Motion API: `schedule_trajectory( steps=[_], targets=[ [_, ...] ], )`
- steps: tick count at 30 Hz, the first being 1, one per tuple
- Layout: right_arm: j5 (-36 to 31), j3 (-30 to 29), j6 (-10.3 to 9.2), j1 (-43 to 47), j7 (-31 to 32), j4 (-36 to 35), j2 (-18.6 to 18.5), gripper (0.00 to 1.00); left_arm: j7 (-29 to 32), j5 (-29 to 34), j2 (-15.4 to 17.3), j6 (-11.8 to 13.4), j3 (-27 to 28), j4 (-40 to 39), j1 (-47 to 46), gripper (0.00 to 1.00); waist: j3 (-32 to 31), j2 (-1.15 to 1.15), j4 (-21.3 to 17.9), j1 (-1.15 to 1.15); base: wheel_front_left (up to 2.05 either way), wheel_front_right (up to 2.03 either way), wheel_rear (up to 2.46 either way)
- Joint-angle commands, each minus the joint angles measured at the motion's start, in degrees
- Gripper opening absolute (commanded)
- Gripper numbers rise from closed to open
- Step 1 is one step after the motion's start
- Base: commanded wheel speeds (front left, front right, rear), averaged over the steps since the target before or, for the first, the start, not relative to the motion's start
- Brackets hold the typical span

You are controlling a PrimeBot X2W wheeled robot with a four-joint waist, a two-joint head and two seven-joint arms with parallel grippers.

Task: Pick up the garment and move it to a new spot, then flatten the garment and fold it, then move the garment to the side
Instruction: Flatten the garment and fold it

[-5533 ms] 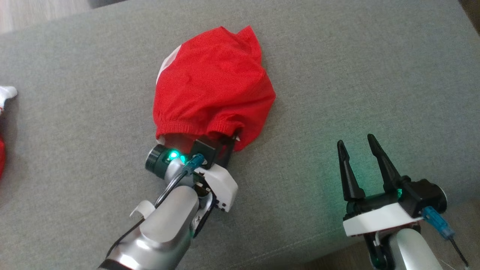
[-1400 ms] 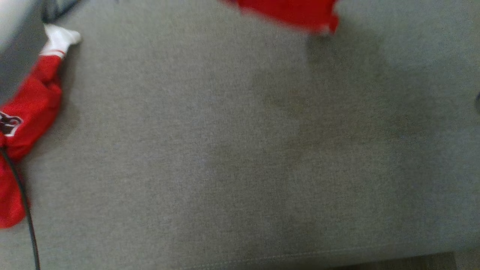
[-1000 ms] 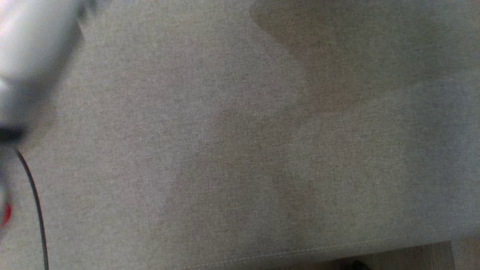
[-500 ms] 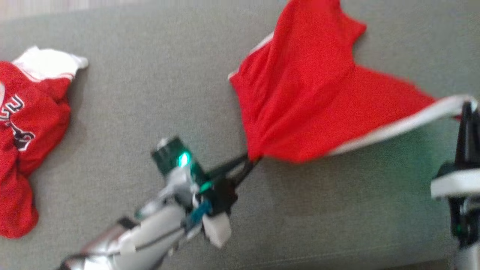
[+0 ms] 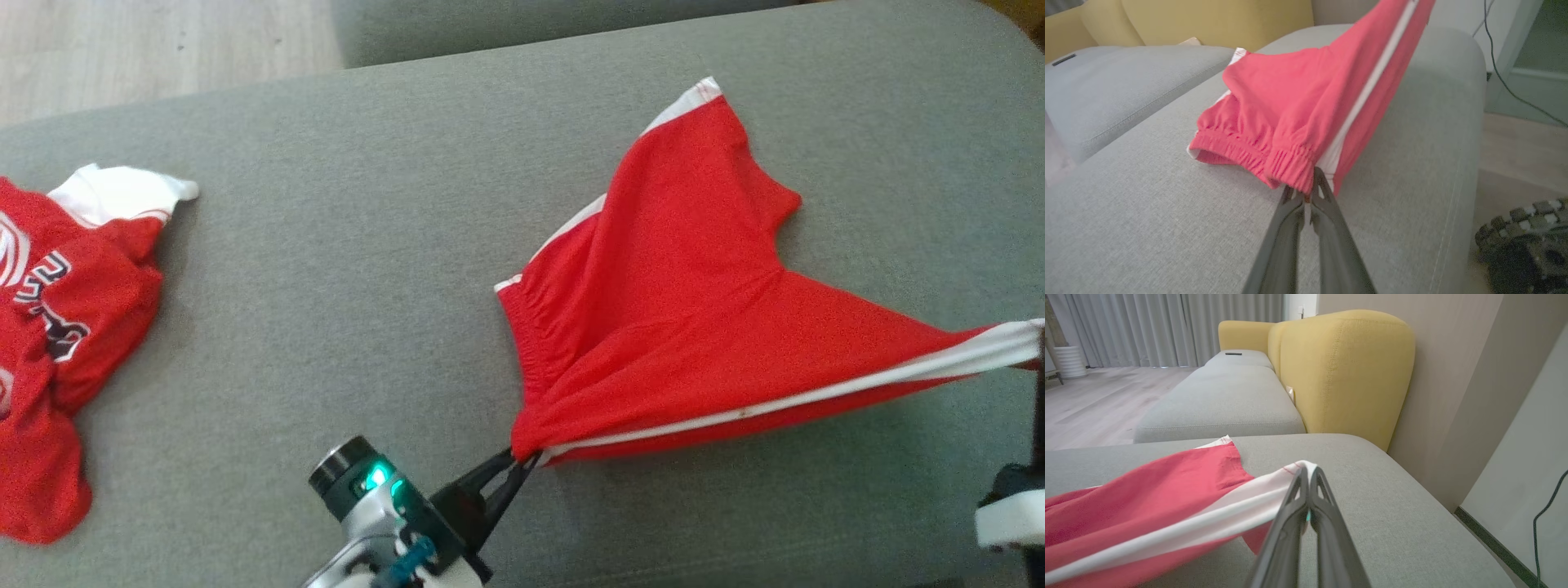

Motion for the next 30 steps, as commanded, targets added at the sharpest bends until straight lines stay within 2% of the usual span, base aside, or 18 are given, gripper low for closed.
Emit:
schedule_trajectory(
  steps=[1,4,7,11,14,19,25,30],
  targets=[
    [-0.31,-0.04,0.37,-1.61,0.73,-3.44,-0.96,0.00,-0.28,-1.81,1.04,-0.02,3.54,-2.44,-1.17,0.00,0.05,0.00,0.51,0.00,0.00,0.00,0.00],
    [-1.32,-0.86,0.37,-3.23,2.40,-4.08,-1.44,0.00,-0.28,-6.74,-0.37,-2.44,6.42,-5.21,-0.55,0.00,0.29,0.00,1.69,0.00,0.00,0.00,0.00],
    [-2.25,-0.67,0.37,-7.10,4.45,-1.82,-3.55,0.00,-0.28,-11.65,-2.28,-6.07,9.50,-6.11,-1.29,0.00,0.99,0.00,3.03,0.00,0.00,0.00,0.00],
    [-3.36,0.41,0.37,-14.70,6.72,4.59,-8.95,0.00,-0.28,-18.08,-5.58,-11.23,12.80,-3.58,-3.96,0.00,2.82,0.00,5.37,0.00,0.00,0.00,0.00],
    [-4.06,3.00,0.37,-21.41,8.34,10.30,-14.04,0.00,-0.05,-22.82,-8.08,-13.31,14.15,0.00,-7.16,0.00,4.40,0.00,6.95,0.00,0.00,0.00,0.00],
    [-4.82,10.25,0.37,-32.58,10.86,19.93,-21.56,0.00,2.73,-32.23,-11.91,-14.72,15.90,5.42,-12.55,0.00,7.62,0.00,9.52,0.00,0.00,0.00,0.00],
    [-4.69,19.35,0.37,-43.43,12.34,30.66,-26.66,0.00,6.62,-39.62,-14.43,-15.00,16.38,12.13,-18.46,0.00,11.42,0.00,12.31,0.00,0.00,0.00,0.00],
    [-4.87,25.70,0.37,-50.66,10.38,39.75,-28.80,0.00,7.70,-43.24,-15.50,-15.03,14.52,15.50,-22.02,0.00,13.33,0.00,13.99,0.00,0.00,0.00,0.00]
  ],
)
